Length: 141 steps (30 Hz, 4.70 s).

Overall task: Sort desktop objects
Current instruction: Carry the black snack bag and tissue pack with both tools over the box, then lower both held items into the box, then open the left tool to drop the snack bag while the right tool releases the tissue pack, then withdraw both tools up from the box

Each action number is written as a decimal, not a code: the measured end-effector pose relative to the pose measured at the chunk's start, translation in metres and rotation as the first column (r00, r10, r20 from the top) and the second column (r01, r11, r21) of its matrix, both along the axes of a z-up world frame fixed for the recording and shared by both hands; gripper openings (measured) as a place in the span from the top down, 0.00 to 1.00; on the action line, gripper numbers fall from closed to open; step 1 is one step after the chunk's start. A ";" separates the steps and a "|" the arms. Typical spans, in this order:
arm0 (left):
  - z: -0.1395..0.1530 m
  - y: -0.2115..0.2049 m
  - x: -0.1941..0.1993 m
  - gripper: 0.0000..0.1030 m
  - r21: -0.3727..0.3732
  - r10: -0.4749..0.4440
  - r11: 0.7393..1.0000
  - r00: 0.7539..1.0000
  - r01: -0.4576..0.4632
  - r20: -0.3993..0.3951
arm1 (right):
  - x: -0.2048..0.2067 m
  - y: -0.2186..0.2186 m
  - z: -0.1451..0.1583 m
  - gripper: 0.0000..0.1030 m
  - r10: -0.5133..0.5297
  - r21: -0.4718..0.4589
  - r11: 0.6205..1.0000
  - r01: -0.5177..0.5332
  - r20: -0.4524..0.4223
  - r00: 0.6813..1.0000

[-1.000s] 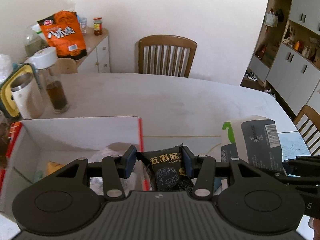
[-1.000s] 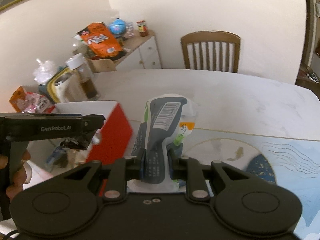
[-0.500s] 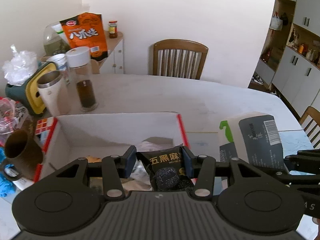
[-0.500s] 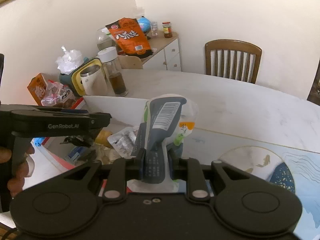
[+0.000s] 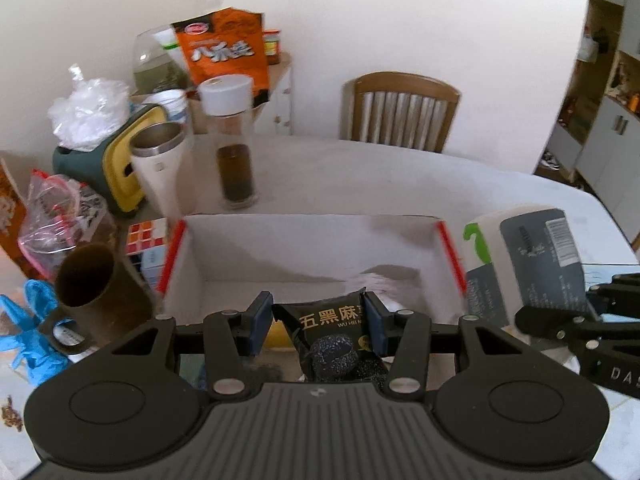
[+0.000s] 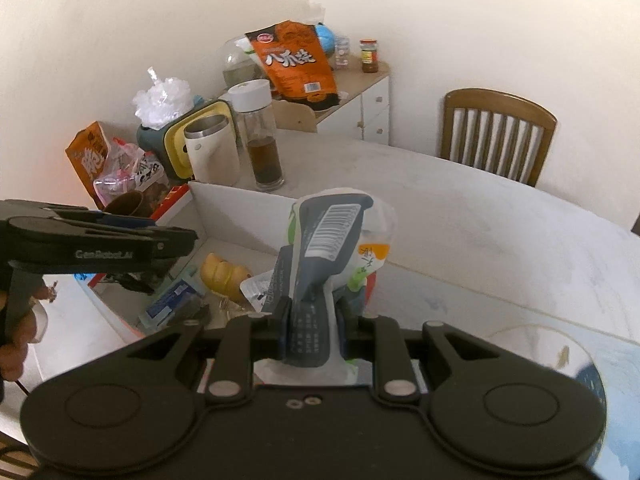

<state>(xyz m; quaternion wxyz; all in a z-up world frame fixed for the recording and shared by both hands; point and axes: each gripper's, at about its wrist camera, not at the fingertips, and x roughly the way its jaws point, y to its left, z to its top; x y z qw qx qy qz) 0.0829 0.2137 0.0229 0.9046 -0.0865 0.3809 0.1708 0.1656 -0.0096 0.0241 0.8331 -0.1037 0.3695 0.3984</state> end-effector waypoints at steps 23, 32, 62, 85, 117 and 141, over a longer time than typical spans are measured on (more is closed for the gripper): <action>-0.061 0.054 0.041 0.54 0.015 0.085 0.996 0.981 -0.084 -0.173 | 0.016 0.069 -0.046 0.79 0.183 -0.038 0.981 -0.189 -0.125 0.975; -0.083 0.054 0.054 0.54 -0.002 0.064 0.998 0.968 -0.067 -0.242 | 0.031 0.079 -0.060 0.79 0.184 -0.040 0.980 -0.193 -0.157 0.970; -0.079 0.058 0.046 0.27 -0.065 0.102 0.991 0.971 -0.119 -0.218 | 0.020 0.060 -0.052 0.33 0.246 -0.014 0.968 -0.249 -0.109 0.963; -0.040 0.032 0.007 0.20 -0.074 0.073 0.994 0.990 -0.082 -0.117 | -0.006 0.026 -0.021 0.29 0.229 0.023 0.973 -0.229 -0.008 0.973; -0.011 -0.043 -0.069 0.00 0.090 -0.031 0.996 0.999 0.027 0.044 | -0.056 -0.039 -0.010 0.16 0.125 0.083 0.987 -0.135 0.120 0.985; -0.032 -0.058 -0.078 0.00 0.100 -0.022 0.995 1.000 0.021 0.012 | -0.044 -0.059 -0.022 0.16 0.054 0.091 0.994 -0.062 0.083 0.995</action>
